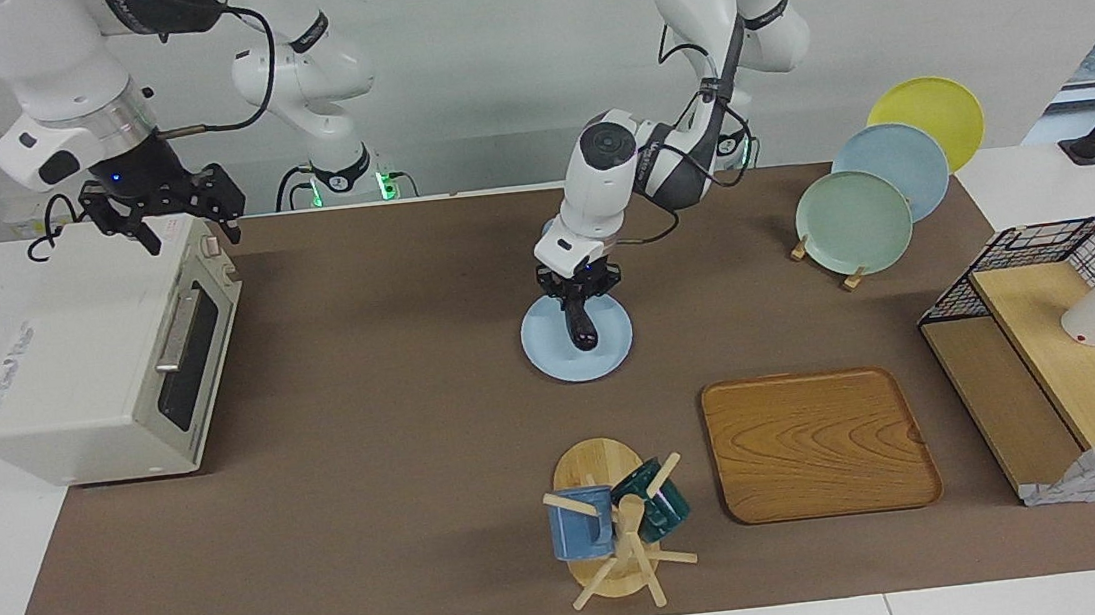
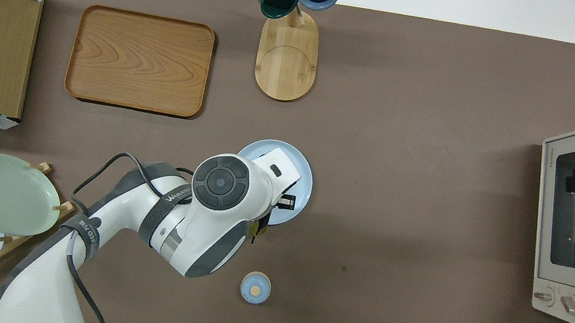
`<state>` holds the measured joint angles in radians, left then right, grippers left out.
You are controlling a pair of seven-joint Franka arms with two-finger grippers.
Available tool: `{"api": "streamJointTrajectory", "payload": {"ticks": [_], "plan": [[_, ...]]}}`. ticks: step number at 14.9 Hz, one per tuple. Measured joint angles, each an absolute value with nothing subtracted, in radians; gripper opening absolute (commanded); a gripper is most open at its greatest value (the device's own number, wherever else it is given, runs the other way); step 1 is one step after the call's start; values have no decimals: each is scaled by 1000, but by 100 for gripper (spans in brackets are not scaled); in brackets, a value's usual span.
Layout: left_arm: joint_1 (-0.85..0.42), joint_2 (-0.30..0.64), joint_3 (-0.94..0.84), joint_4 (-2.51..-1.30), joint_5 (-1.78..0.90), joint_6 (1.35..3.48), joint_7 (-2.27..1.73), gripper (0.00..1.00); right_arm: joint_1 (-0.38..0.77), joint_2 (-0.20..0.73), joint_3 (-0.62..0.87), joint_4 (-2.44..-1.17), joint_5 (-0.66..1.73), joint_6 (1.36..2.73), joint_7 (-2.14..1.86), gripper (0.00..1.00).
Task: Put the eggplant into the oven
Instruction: 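Lower the eggplant onto the blue plate and open the left gripper, then withdraw the left gripper while the right gripper moves toward the oven door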
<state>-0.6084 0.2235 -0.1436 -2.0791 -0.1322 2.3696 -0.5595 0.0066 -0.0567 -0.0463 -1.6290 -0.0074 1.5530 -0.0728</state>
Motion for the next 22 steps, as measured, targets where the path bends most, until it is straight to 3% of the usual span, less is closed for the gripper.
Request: {"api": "streamJointTrajectory", "payload": {"ticks": [1, 2, 3, 9, 17, 22], "plan": [[-608, 223, -143, -2079, -132, 2370, -559, 55, 7, -56, -46, -1629, -7, 1553, -73, 100], [-608, 223, -142, -2079, -132, 2370, -558, 90, 7, -55, -46, -1629, -7, 1553, -73, 100], [-608, 223, -142, -2078, -132, 2370, -558, 100, 7, -55, -45, -1629, -7, 1553, -73, 100], [-583, 218, -133, -2037, -133, 2309, -544, 100, 9, -55, -41, -1627, -7, 1553, -73, 100], [-312, 160, -119, -1719, -133, 1857, -336, 100, 9, -54, -40, -1627, -7, 1553, -73, 100], [-158, 156, -112, -1671, -119, 1784, -201, 100, 9, -54, -40, -1627, -7, 1552, -73, 100]]}}
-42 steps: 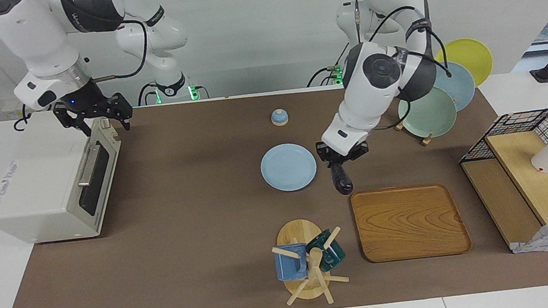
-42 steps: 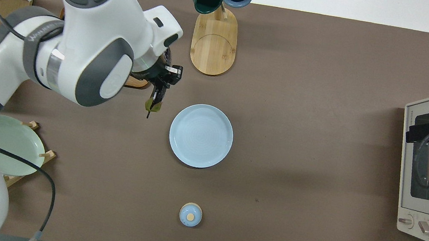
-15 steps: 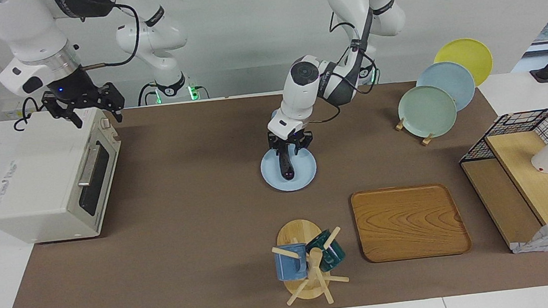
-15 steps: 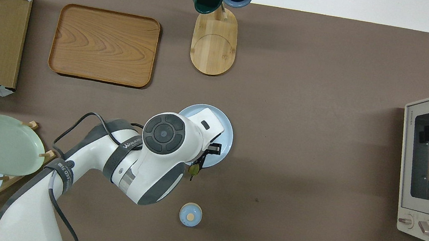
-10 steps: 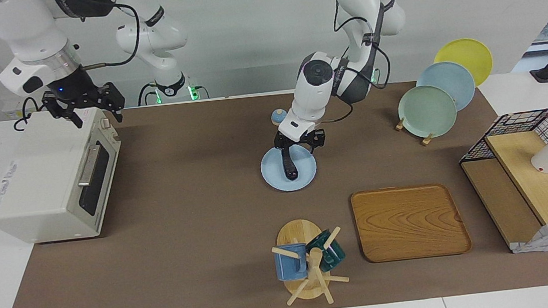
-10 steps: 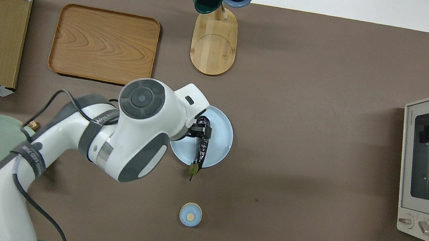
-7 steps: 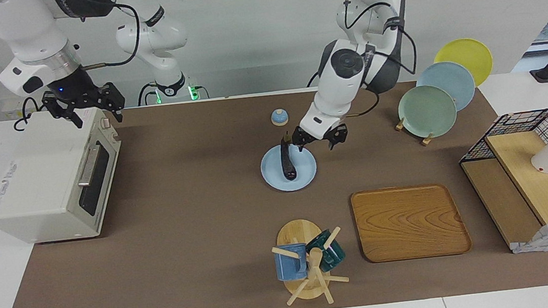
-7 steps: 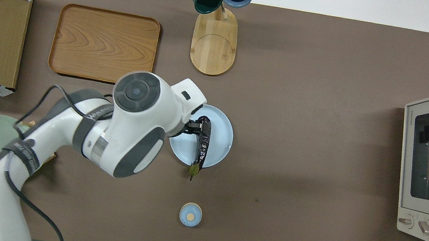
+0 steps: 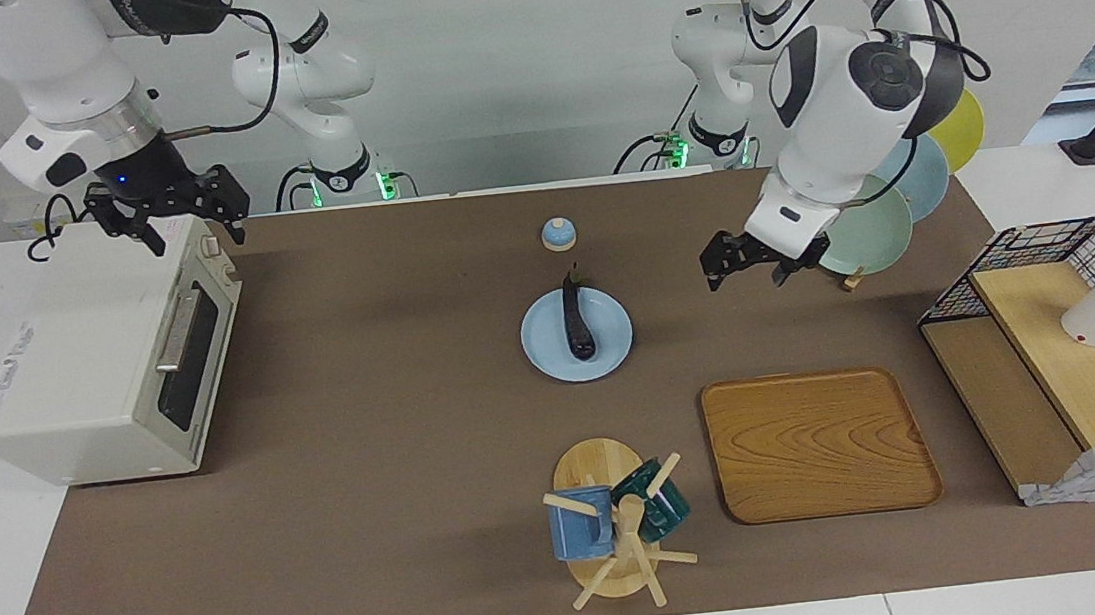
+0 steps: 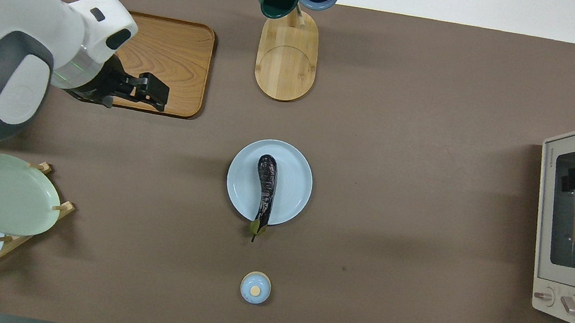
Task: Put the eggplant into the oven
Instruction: 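Withdraw the left gripper while the right gripper moves toward the oven door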
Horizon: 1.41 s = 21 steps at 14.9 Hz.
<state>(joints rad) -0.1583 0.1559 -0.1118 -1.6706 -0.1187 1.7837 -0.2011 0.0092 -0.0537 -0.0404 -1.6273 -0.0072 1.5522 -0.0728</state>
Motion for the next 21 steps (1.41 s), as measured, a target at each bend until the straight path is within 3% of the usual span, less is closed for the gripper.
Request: {"api": "streamJointTrajectory", "payload": {"ticks": [6, 11, 12, 13, 14, 21], "plan": [[-62, 84, -108, -1657, -42, 1689, -105, 100, 9, -53, -40, -1627, -7, 1552, -73, 100], [-53, 5, -105, -1653, -13, 1605, -101, 100, 8, -53, -41, -1630, -7, 1550, -73, 100], [-53, -7, -105, -1651, -11, 1588, -101, 100, 7, -53, -41, -1635, -7, 1548, -73, 68], [-53, -15, -105, -1646, -11, 1565, -101, 100, 7, -54, -41, -1643, -7, 1545, -73, 18], [-53, -20, -105, -1636, -11, 1532, -101, 100, 6, -56, -42, -1656, -7, 1545, -73, 0], [-53, -26, -86, -1603, -9, 1433, -94, 100, -99, -112, -54, -1857, -22, 1687, -160, 0]]}}
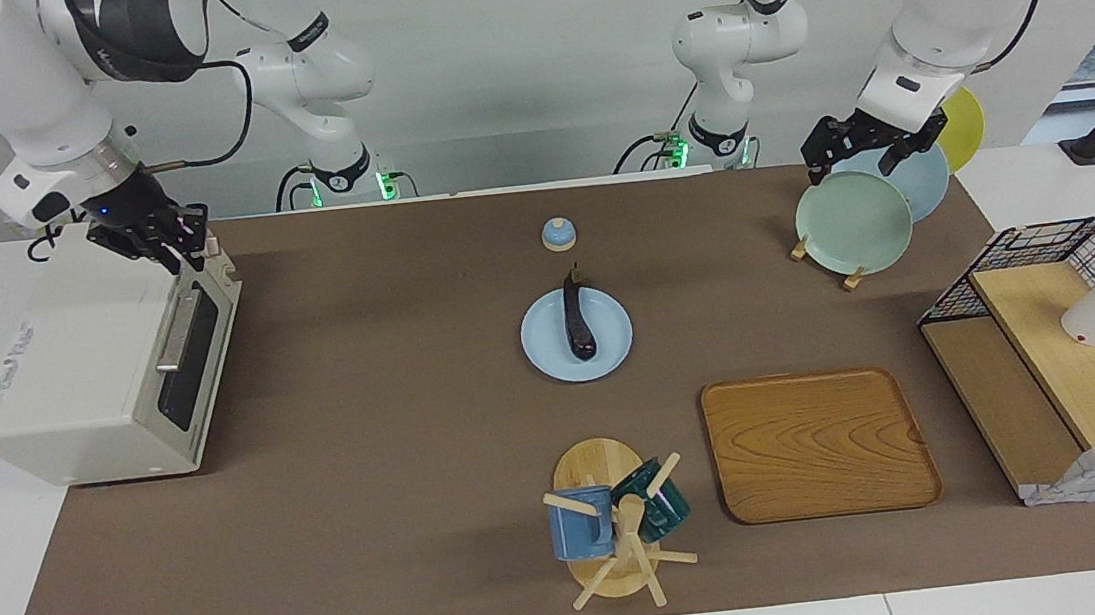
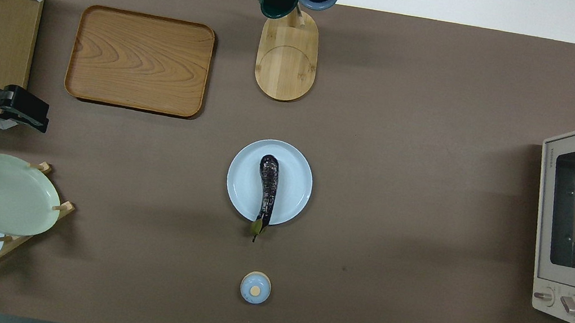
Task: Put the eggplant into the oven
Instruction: 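Withdraw the left gripper while the right gripper moves toward the oven door, then hook the right gripper onto the top edge of the oven door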
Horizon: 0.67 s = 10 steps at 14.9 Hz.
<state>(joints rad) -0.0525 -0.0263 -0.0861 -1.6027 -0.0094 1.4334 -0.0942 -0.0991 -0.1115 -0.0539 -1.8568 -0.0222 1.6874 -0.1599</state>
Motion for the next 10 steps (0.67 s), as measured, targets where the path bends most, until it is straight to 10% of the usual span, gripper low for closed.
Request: {"api": "streamJointTrajectory", "payload": {"ticks": [10], "plan": [[-55, -46, -83, -1601, -23, 1435, -89, 100, -111, -64, -55, -1995, -195, 1849, -126, 0]]}}
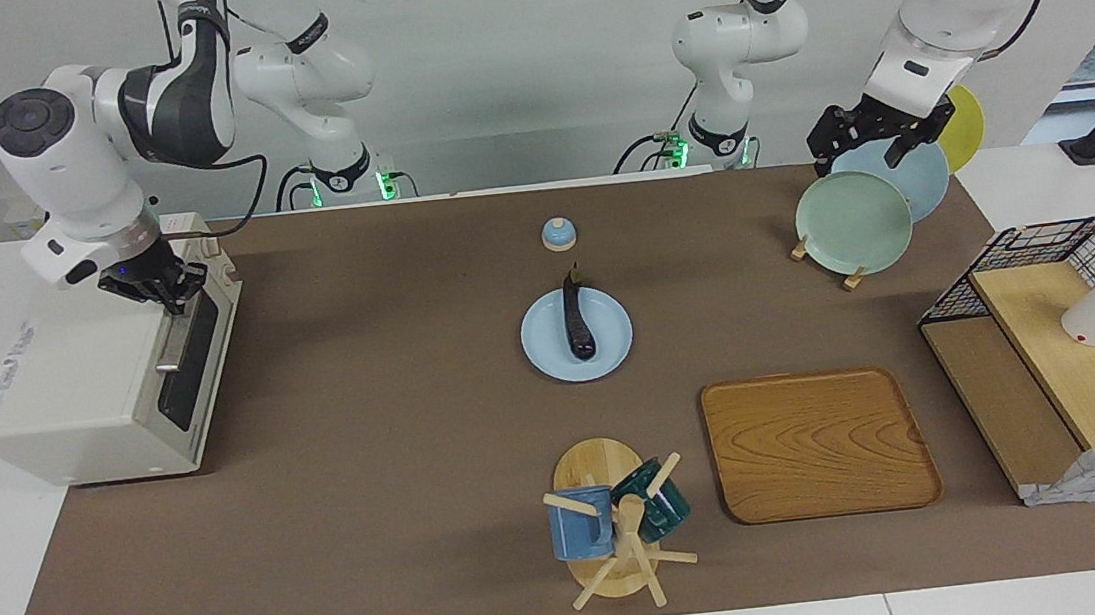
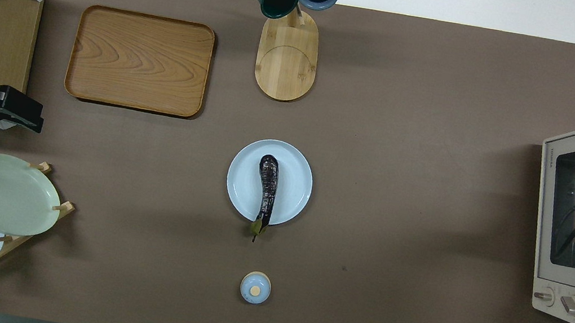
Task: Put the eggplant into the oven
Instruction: 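Hook the right gripper onto the top edge of the oven door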
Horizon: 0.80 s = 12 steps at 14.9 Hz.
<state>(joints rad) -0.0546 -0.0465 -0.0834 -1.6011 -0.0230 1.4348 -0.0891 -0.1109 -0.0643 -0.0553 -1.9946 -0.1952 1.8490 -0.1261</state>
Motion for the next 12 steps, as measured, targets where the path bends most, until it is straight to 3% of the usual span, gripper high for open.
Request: {"api": "streamJointTrajectory", "payload": {"ticks": [12], "plan": [[-54, -46, -70, -1571, -31, 1439, -89, 100, -109, -72, -49, -2042, -200, 1908, -61, 0]]}}
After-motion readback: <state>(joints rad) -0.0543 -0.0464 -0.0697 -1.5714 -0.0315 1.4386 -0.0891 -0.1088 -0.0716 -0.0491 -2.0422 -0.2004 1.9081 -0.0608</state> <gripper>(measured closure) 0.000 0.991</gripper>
